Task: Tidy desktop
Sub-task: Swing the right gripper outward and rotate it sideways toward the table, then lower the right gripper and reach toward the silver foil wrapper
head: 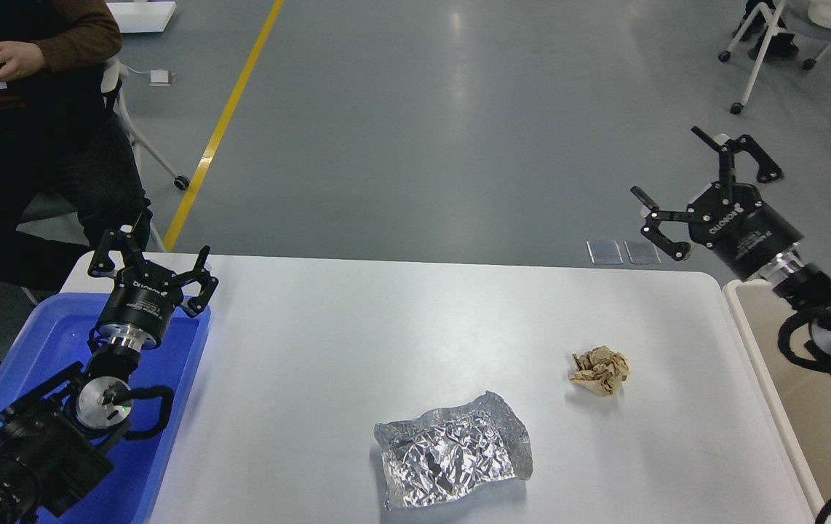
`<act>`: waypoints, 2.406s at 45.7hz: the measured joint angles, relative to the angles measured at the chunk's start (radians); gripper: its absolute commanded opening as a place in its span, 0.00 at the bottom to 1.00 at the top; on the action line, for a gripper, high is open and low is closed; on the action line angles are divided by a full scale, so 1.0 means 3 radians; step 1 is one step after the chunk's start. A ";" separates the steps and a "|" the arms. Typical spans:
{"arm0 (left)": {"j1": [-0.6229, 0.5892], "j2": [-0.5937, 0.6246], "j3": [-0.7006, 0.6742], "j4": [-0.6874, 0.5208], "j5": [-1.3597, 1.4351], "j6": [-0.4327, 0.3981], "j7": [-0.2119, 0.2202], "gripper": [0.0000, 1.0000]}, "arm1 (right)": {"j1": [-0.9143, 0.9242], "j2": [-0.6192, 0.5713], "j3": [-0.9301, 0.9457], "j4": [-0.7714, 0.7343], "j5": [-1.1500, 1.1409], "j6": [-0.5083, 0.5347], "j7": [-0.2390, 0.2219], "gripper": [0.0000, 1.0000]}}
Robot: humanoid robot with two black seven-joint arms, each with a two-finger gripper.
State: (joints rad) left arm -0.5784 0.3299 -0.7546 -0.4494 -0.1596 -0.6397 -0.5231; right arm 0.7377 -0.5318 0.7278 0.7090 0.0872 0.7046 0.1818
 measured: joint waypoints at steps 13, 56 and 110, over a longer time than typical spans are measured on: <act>0.0000 0.0000 0.0000 0.0000 0.0000 0.0000 0.0000 1.00 | -0.0005 -0.0852 -0.0003 0.0619 -0.0423 0.0011 -0.0017 1.00; 0.0000 0.0000 0.0000 0.0000 0.0000 0.0000 0.0000 1.00 | -0.0601 -0.1622 -0.0180 0.2463 -0.3363 -0.0465 -0.0012 1.00; -0.0002 0.0000 0.0000 0.0000 0.0000 -0.0001 0.0003 1.00 | -0.0558 -0.0502 -0.1138 0.2420 -0.4295 -0.1592 -0.0248 1.00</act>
State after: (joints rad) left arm -0.5791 0.3298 -0.7547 -0.4494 -0.1595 -0.6399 -0.5222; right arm 0.5703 -0.6823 0.3865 1.4349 -1.2012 0.2269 0.1075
